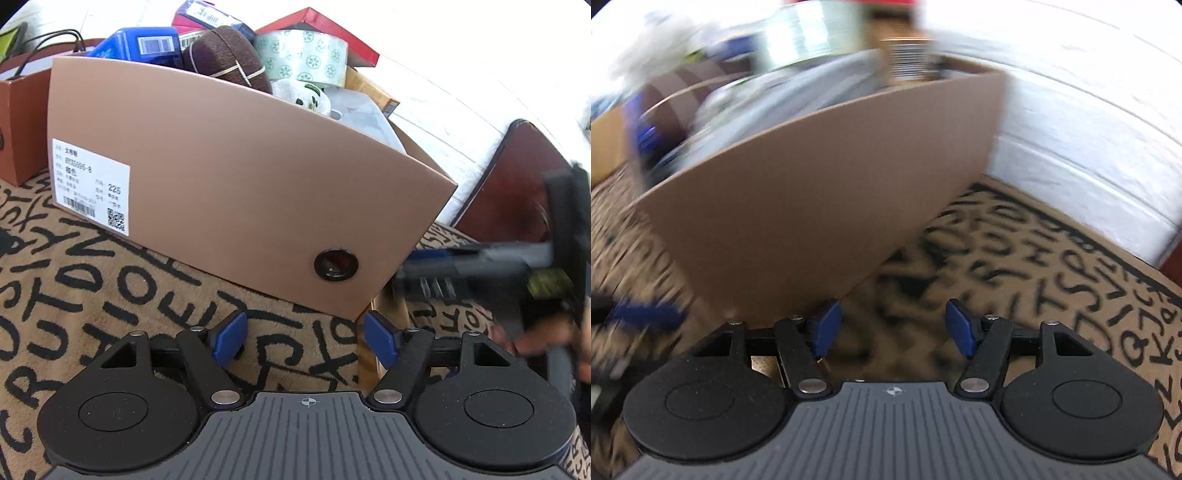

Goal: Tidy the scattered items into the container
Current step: 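Grasp the blue tape roll with the right tool while the left tool grasps a gold bar, then lift the tape roll and gold bar and carry both to the cardboard box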

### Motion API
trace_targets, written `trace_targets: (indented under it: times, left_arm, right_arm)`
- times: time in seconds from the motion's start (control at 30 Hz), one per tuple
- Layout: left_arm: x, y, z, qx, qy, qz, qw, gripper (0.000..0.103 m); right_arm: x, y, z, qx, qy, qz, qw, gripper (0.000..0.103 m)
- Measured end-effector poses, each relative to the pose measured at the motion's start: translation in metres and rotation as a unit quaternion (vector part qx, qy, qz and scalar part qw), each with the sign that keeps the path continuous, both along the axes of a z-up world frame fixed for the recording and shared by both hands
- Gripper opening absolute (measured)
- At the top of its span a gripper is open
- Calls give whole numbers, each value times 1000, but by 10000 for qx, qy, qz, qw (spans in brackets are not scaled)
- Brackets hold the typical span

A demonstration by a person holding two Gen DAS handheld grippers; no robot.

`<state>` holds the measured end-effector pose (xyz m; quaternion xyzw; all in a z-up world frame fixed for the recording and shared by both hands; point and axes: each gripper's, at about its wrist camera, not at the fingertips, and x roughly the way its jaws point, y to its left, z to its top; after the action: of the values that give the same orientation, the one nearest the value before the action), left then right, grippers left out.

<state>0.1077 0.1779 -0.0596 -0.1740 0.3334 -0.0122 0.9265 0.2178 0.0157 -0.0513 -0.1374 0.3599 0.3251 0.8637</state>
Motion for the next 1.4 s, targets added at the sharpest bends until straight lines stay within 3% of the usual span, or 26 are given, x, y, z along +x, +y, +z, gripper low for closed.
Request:
trace_targets:
  times: [0.27, 0.4, 0.5, 0.6, 0.73, 0.8, 0.83, 0.87, 0.97, 1.1, 1.13, 1.2, 1.23, 1.27, 1.4]
  left_arm:
    - [-42, 3, 6, -93, 177, -135, 9997, 83]
    - [-56, 3, 12, -258, 254, -275, 9990, 85]
    - [-68, -1, 16, -424, 318, -607, 9967, 86]
    - [-82, -12, 20, -324, 342, -1011, 9938, 87]
    - [-90, -37, 19, -20, 401, -1492, 9880, 87]
    - [-89, -51, 15, 412, 454, -1529, 9863, 78]
    - [-87, -54, 13, 605, 444, -1515, 9856, 69]
    - [-86, -56, 12, 739, 403, -1472, 9855, 53]
    - [-77, -49, 12, 781, 469, -1291, 9874, 32]
    - [-66, -36, 13, 797, 498, -1071, 9898, 35]
    - [-65, -34, 13, 765, 499, -1070, 9901, 49]
    - [-65, -34, 13, 752, 480, -1109, 9898, 50]
    - [-65, -36, 12, 844, 465, -1140, 9888, 49]
    - [-65, -39, 12, 997, 455, -1171, 9871, 30]
    - [-65, -39, 13, 1125, 449, -1204, 9853, 31]
  right_arm:
    - [-91, -8, 1, -95, 18, 542, 9985, 74]
    - [-116, -37, 15, 187, -291, -377, 9987, 74]
    - [-116, -67, 12, 445, -77, -1145, 9924, 75]
    - [-121, -88, 1, 976, 354, -1432, 9842, 74]
    - [-134, -97, -6, 1342, 383, -1659, 9762, 74]
    - [-141, -97, -7, 1333, 361, -1680, 9761, 71]
    - [-145, -99, -5, 1372, 323, -1723, 9749, 69]
    - [-146, -103, -2, 1467, 311, -1800, 9722, 65]
    - [-143, -107, 4, 1490, 170, -2085, 9665, 60]
    - [-131, -102, 1, 1281, 331, -2088, 9690, 41]
    - [-129, -99, -1, 1258, 354, -2024, 9705, 39]
    - [-128, -92, -4, 1190, 343, -1982, 9723, 36]
    - [-128, -89, -6, 1103, 286, -1966, 9738, 36]
    - [-129, -85, -6, 985, 227, -1955, 9755, 36]
    - [-140, -71, -6, 567, 30, -1848, 9811, 33]
